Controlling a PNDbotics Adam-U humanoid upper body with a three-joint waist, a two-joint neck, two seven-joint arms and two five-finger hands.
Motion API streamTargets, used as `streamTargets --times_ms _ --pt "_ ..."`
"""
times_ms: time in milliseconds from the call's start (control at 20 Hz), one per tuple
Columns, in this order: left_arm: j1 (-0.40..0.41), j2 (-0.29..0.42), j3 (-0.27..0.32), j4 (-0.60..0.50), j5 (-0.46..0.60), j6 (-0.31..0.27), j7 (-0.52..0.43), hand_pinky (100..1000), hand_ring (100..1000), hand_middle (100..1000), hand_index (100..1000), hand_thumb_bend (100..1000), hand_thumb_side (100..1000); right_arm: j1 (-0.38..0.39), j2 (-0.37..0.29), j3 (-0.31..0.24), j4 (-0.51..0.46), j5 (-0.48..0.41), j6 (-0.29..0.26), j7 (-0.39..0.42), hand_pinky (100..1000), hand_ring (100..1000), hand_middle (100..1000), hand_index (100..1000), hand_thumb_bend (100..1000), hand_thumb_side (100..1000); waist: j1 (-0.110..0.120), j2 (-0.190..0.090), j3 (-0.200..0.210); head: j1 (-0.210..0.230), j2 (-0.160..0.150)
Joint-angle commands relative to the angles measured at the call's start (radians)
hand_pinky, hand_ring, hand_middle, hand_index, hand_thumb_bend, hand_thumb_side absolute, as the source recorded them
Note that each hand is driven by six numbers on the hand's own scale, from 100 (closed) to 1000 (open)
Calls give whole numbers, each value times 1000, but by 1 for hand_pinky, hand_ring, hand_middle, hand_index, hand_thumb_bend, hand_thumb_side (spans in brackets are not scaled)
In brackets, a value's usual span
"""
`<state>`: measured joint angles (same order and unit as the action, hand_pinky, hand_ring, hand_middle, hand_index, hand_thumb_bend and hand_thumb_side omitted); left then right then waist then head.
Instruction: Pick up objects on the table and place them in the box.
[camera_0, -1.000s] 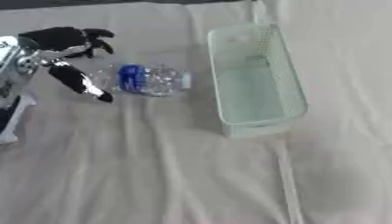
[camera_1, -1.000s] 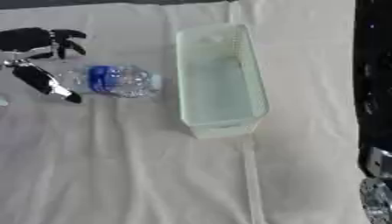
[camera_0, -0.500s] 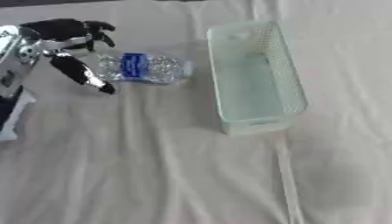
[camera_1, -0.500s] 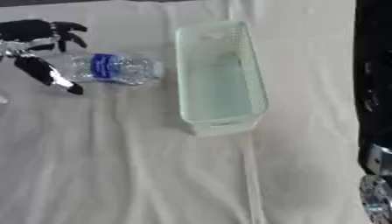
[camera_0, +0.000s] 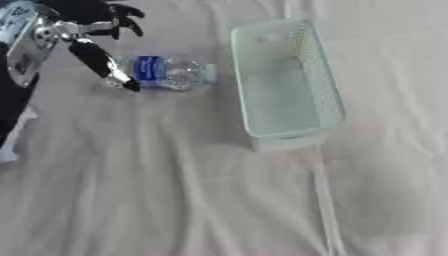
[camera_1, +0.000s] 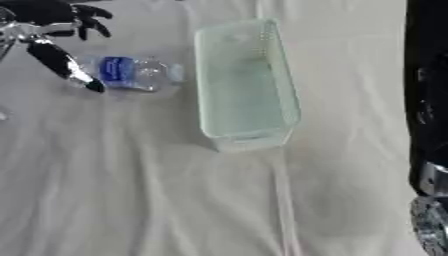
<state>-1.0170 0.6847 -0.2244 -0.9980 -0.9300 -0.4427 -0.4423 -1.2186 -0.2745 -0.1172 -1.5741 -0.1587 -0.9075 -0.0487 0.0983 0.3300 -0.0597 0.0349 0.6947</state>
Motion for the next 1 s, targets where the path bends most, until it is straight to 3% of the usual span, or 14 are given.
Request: streamTargets --times_ms 50,1000 --pt "-38 3 -2 3 -22 -14 -5 561 661 1000 873 802 733 -11 -14 -1 -7 -9 1 10 696 790 838 852 100 1000 0 -31 -1 -11 1" --pt "-34 -53 -4 41 -14 -29 0 544 641 1000 864 786 736 -34 -2 5 -6 -40 1 48 696 789 838 853 100 1000 13 -7 -26 -13 8"
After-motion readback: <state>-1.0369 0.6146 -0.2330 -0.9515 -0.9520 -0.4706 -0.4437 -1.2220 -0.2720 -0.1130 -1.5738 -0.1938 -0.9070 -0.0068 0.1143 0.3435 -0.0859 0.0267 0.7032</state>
